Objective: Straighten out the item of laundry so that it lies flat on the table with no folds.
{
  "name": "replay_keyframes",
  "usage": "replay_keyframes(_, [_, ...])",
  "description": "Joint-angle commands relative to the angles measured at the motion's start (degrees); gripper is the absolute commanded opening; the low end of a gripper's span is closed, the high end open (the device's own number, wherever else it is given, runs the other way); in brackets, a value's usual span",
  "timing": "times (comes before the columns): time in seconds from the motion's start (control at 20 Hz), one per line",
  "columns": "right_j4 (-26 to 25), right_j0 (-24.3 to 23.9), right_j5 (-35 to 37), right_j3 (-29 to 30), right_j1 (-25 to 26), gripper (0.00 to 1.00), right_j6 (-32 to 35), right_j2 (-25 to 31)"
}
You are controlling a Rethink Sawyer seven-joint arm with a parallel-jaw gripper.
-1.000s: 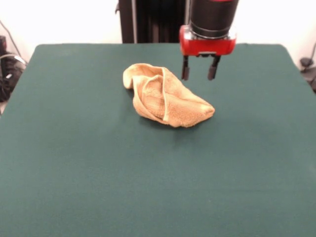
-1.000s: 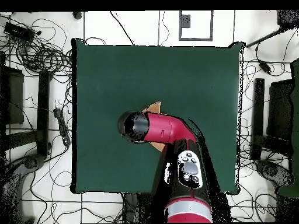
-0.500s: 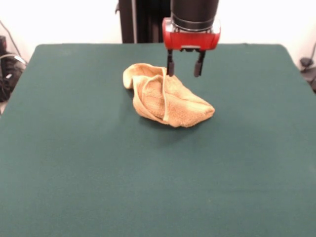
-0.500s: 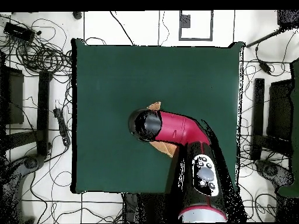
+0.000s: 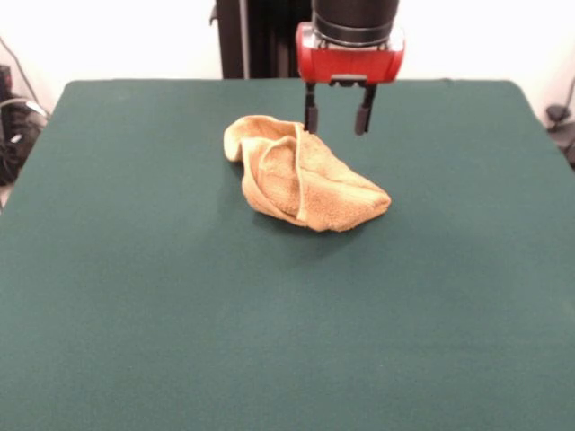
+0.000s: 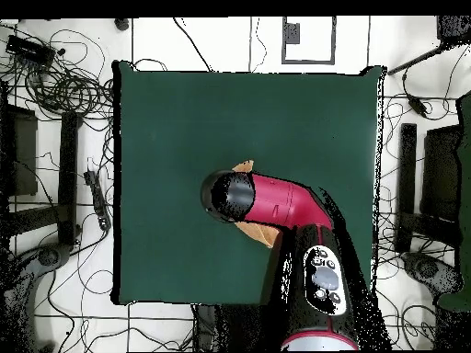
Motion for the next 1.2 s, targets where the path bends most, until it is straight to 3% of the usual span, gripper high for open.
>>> replay_keyframes(0.05, [0.06,-0.61,6.42,2.58,1.04,1.00,1.03,8.42])
replay_keyframes(1.2, [-2.59,-4.48,4.11,4.81,0.98,1.00,-0.91,10.05])
